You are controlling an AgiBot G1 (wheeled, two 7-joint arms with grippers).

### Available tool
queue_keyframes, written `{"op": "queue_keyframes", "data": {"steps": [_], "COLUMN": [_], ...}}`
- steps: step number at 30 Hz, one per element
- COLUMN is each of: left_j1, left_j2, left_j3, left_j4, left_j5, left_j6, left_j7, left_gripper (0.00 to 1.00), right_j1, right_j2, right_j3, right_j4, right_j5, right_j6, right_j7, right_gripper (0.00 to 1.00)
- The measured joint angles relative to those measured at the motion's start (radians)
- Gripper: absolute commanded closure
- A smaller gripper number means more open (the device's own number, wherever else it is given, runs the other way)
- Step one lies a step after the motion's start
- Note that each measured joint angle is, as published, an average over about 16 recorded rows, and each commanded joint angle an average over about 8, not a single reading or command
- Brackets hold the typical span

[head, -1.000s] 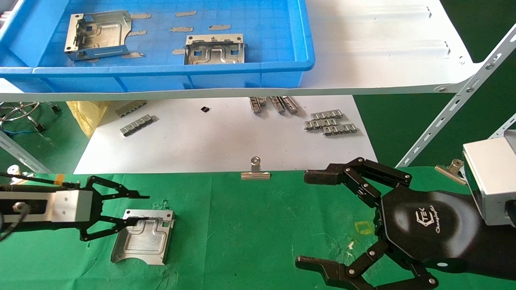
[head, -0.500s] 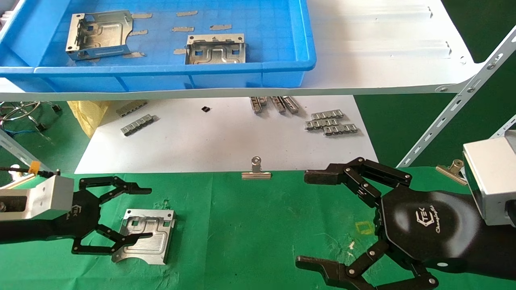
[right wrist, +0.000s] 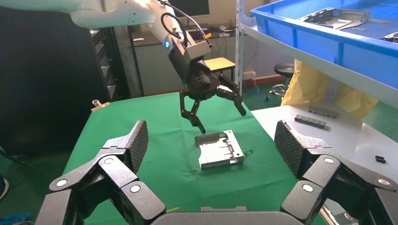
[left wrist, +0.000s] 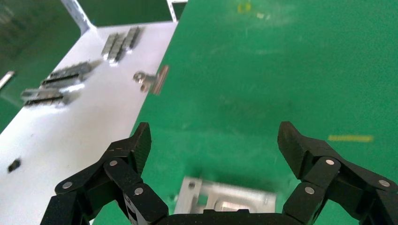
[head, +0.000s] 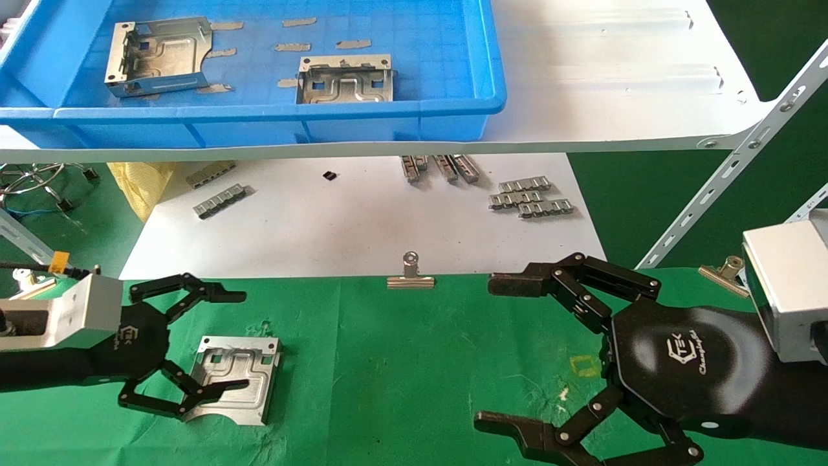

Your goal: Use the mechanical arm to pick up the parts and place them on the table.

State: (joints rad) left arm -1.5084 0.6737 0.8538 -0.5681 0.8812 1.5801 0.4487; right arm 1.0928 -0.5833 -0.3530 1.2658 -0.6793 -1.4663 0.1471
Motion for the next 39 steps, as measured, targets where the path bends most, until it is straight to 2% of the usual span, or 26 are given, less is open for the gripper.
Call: {"op": "queue_keyframes", "data": {"steps": [39], "left_j1": [0.315], "left_j2": [-0.045], "left_j3": [-0.417], "left_j4": [-0.521], "left_j5": [-0.110], "left_j6": [-0.061], "left_j7": [-0.463], "left_gripper": [0.00], "right_j1": [0.000], "right_j2": [0.000], "right_j3": [0.000], "right_j4": [0.000], "right_j5": [0.000], "right_j6": [0.000], "right_j7": [0.000], "right_gripper": [0.00]}}
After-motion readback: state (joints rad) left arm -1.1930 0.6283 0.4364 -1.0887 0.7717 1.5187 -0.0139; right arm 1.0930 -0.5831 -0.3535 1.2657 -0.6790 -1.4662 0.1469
